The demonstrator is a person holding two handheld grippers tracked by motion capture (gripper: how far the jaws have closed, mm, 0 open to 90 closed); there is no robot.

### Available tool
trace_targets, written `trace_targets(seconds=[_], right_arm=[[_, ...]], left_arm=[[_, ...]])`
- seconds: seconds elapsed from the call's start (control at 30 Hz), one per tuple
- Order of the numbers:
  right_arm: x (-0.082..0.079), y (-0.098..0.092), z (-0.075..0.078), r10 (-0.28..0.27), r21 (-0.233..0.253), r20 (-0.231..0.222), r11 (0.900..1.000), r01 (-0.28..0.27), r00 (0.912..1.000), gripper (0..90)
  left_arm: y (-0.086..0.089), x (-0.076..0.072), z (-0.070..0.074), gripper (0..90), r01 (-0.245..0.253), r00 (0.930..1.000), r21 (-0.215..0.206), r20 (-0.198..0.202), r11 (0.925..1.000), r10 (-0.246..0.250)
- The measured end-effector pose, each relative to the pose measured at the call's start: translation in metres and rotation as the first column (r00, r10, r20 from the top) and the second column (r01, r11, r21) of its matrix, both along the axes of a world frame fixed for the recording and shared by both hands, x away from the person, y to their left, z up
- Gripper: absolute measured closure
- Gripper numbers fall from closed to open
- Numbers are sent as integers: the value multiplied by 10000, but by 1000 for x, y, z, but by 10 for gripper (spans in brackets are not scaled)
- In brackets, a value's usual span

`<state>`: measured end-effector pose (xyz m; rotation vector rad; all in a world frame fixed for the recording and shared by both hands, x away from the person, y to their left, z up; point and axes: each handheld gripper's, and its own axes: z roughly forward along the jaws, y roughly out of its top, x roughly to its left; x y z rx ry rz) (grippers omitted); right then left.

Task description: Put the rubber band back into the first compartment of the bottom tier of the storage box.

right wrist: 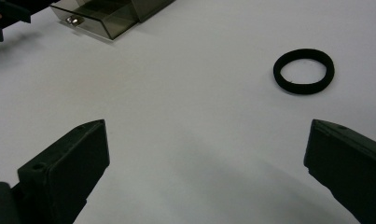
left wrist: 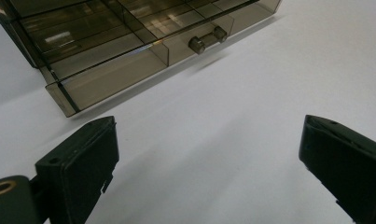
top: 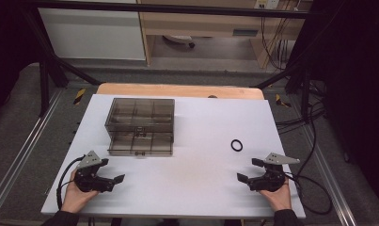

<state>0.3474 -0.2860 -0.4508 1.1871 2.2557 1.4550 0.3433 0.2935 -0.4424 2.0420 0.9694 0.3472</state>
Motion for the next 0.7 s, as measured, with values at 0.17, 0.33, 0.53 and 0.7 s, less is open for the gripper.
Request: trace_targets(seconds=[0.17,0.33,0.53,0.7], right_arm=[[0,0,0,-2,9,15,10000,2,10000,8],[-1,0,0,3,-8,-11,10000,-3,10000,8],[-1,0,0,-7,-81,0,10000,7,10000,8],[-1,0,0,31,-150,-10,9999,-31,10000,8]], left_arm=[[-1,1,1,47,1,10000,-22,30,10000,-1],[-4,1,2,48,29,10000,-6,44,10000,-29],[-10,3,4,49,78,10000,10,39,10000,-78],[-15,2,4,48,91,10000,93,15,9999,-91]])
